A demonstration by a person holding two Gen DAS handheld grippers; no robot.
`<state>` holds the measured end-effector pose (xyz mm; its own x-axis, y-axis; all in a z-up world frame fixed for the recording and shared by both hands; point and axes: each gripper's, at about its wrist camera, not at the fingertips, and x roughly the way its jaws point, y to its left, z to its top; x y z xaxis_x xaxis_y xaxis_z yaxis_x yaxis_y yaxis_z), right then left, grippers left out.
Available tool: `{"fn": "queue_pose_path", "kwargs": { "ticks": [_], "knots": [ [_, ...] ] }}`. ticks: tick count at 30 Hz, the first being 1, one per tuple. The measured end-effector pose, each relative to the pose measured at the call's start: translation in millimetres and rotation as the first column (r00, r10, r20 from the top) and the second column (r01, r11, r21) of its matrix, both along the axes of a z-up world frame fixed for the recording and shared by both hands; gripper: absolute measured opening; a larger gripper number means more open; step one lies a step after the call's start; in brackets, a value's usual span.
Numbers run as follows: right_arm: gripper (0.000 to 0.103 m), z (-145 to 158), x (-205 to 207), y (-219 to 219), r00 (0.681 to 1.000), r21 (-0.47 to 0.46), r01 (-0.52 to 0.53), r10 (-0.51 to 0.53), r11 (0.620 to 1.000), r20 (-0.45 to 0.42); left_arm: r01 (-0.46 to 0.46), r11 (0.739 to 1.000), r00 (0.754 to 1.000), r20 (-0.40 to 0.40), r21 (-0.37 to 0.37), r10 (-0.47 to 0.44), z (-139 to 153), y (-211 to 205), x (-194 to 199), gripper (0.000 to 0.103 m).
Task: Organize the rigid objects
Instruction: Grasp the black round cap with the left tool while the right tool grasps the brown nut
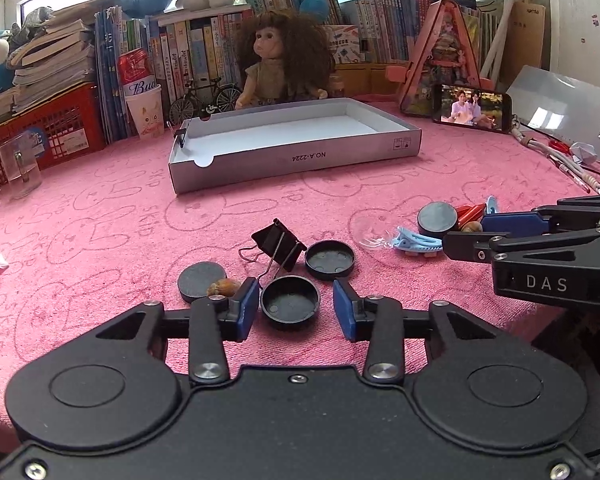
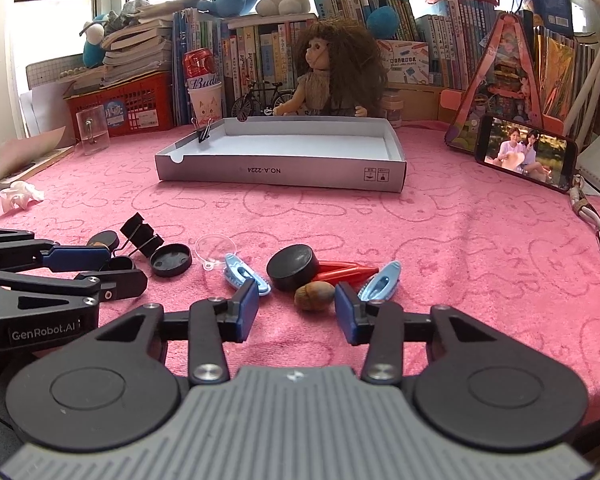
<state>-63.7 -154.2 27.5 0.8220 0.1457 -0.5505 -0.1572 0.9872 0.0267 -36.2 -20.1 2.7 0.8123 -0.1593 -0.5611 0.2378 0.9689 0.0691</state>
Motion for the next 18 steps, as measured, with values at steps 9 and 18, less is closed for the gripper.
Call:
{"fn": "queue_pose_path", "kwargs": {
  "ticks": [9, 18],
  "knots": [
    [0.048, -5.4, 0.7, 2.5, 1.0, -0.045, 0.011, -0.011, 0.999, 0.021, -0.006, 1.0, 1.0, 0.005, -0.005, 0.006, -3.6, 0.6, 0.5, 0.039],
    [0.027, -5.1, 2.1, -0.1, 1.0, -0.028, 0.027, -0.027, 0.999, 0.014, -0.009, 1.0, 1.0, 0.008, -0.023, 0.01, -2.1, 1.5, -1.6, 0.03]
  ]
}}
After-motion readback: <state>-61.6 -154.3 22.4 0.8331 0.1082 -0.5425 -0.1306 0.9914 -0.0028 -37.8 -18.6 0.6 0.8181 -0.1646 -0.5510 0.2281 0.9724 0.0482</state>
